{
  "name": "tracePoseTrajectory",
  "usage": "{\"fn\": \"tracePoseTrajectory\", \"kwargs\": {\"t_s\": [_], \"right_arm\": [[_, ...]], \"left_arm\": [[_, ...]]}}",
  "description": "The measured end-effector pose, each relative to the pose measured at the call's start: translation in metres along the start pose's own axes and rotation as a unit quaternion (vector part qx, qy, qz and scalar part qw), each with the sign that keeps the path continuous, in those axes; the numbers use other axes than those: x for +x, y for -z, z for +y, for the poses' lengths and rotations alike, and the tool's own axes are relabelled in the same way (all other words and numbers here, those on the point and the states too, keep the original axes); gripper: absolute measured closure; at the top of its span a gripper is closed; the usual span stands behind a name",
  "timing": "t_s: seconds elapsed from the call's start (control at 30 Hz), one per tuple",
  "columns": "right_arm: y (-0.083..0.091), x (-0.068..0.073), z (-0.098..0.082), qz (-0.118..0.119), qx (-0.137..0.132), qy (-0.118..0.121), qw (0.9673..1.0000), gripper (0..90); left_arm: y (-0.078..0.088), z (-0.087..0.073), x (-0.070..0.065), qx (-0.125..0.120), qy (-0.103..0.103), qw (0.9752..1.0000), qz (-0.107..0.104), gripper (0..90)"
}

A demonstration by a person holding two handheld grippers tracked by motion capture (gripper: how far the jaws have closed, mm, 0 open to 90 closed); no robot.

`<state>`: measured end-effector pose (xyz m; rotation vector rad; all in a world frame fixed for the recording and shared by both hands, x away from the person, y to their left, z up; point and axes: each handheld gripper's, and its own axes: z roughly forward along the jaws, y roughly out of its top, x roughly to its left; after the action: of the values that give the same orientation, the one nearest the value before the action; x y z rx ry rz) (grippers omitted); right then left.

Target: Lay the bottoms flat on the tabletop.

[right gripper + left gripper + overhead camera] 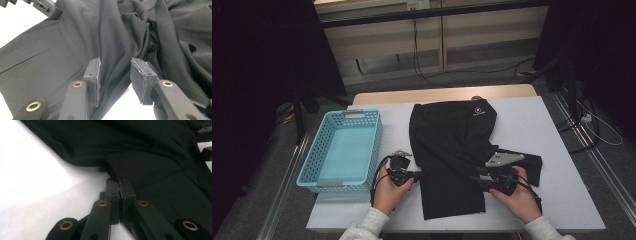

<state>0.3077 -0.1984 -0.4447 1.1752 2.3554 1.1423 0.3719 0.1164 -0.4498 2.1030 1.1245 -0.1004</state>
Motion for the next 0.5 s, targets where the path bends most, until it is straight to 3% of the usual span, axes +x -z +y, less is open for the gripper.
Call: {"fn": "tracePoseTrajectory", "kwargs": {"t_s": [0.2,0.5], "right_arm": [[0.0,0.0,-0.001,-0.002,0.003,-0.001,1.0,60.3],[-0.014,0.003,0.001,-0.008,0.026,-0.008,0.9996,60.0]], "left_arm": [[0.009,-0.002,0.005,0.015,0.018,0.9997,-0.005,89.1],[0.02,-0.007,0.012,0.024,0.024,0.9994,-0.004,89.0]]}}
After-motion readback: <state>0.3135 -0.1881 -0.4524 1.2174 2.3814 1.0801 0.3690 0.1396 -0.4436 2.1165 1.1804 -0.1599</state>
